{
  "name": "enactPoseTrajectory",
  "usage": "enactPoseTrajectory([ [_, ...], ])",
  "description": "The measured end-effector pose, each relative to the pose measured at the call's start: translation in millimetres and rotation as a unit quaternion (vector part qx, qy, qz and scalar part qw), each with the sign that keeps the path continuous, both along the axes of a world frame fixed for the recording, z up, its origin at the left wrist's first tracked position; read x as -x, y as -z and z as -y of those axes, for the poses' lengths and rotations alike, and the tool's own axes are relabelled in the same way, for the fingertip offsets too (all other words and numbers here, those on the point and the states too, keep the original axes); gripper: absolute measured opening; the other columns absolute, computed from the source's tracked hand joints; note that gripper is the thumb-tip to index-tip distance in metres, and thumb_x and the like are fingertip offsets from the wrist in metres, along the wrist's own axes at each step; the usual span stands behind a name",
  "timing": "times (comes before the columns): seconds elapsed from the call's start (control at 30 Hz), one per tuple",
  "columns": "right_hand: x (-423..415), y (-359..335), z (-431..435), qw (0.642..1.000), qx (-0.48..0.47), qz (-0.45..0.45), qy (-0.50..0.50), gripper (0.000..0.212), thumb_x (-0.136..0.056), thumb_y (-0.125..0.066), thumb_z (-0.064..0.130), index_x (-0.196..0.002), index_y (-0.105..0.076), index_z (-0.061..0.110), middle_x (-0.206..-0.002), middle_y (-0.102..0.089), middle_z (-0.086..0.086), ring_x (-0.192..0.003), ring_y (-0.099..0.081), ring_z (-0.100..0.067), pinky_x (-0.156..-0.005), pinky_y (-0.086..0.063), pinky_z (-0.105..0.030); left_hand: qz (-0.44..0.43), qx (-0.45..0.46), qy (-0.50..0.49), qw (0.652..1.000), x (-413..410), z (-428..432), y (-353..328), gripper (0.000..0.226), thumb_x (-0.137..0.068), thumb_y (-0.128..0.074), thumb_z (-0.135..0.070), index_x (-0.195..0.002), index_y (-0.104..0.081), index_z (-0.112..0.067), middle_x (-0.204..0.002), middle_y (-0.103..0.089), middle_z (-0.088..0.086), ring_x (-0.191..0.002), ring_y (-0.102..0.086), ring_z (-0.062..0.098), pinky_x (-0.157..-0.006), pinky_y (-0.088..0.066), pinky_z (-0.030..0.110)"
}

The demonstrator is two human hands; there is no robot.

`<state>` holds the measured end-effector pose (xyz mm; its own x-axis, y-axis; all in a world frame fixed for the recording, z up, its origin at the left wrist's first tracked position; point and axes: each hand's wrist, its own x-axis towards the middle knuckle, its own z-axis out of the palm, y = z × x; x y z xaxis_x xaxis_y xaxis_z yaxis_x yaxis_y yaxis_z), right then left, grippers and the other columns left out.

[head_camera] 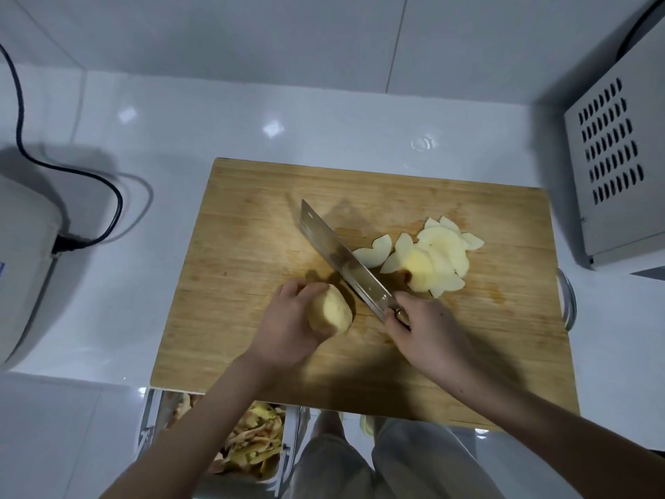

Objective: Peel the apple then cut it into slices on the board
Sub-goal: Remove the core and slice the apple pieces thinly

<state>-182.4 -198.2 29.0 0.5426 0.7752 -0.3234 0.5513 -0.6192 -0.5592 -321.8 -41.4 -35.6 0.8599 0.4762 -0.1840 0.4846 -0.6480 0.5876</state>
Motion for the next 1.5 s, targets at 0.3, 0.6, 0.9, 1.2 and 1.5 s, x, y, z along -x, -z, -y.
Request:
enactPoseTrajectory([
  [0.3,-6.7,-5.5,7.6,0.997,0.028,0.065,-0.037,0.013,-0.094,-0.046,0.028,-0.09,-0.056,0.021,-0.065,-0.055,0.008,-0.056,-0.054,-0.007,-0.046,-0.038,-0.017,0.016,-0.112,-0.104,0.988,-25.0,30.8,3.9,0.062,-0.067,-0.076,-0.051,-0.108,-0.057,-0.009,-0.105,-0.054,0.014,-0.094,-0.052,0.029,-0.074,-0.046,0.033],
  [0.6,-41.2,-24.7,6.2,0.97,0.062,0.137,-0.191,0.017,-0.095,-0.044,0.027,-0.089,-0.058,0.021,-0.064,-0.052,0.007,-0.057,-0.05,-0.014,-0.043,-0.026,-0.016,0.128,-0.185,0.063,0.972,-14.1,23.7,11.5,0.034,-0.084,-0.063,-0.033,-0.113,-0.063,-0.014,-0.11,-0.058,0.01,-0.102,-0.051,0.025,-0.078,-0.051,0.037],
  [0.9,-54.2,-20.5,-2.9,0.96,0.061,0.132,-0.24,0.017,-0.094,-0.045,0.023,-0.083,-0.057,0.019,-0.06,-0.048,0.009,-0.057,-0.052,-0.014,-0.051,-0.038,-0.027,0.132,-0.189,0.102,0.968,-8.3,20.6,19.4,0.033,-0.087,-0.058,-0.029,-0.115,-0.063,-0.013,-0.118,-0.064,0.011,-0.11,-0.056,0.035,-0.085,-0.053,0.046],
  [1.2,-46.5,6.2,-22.9,0.966,0.078,0.091,-0.228,0.02,-0.097,-0.041,0.022,-0.093,-0.058,0.013,-0.063,-0.05,0.005,-0.057,-0.054,-0.016,-0.049,-0.036,-0.026,0.137,-0.187,0.118,0.966,-6.7,16.1,19.6,0.032,-0.089,-0.054,-0.028,-0.115,-0.064,-0.013,-0.116,-0.064,0.01,-0.109,-0.056,0.031,-0.084,-0.053,0.043],
  [1.5,-43.4,-18.8,0.5,0.968,0.051,0.113,-0.22,0.016,-0.095,-0.046,0.025,-0.084,-0.057,0.021,-0.065,-0.058,0.004,-0.055,-0.055,-0.012,-0.048,-0.041,-0.024,0.137,-0.201,0.147,0.959,-9.9,12.5,16.1,0.032,-0.089,-0.053,-0.027,-0.117,-0.059,-0.011,-0.118,-0.063,0.012,-0.107,-0.058,0.035,-0.082,-0.053,0.043],
])
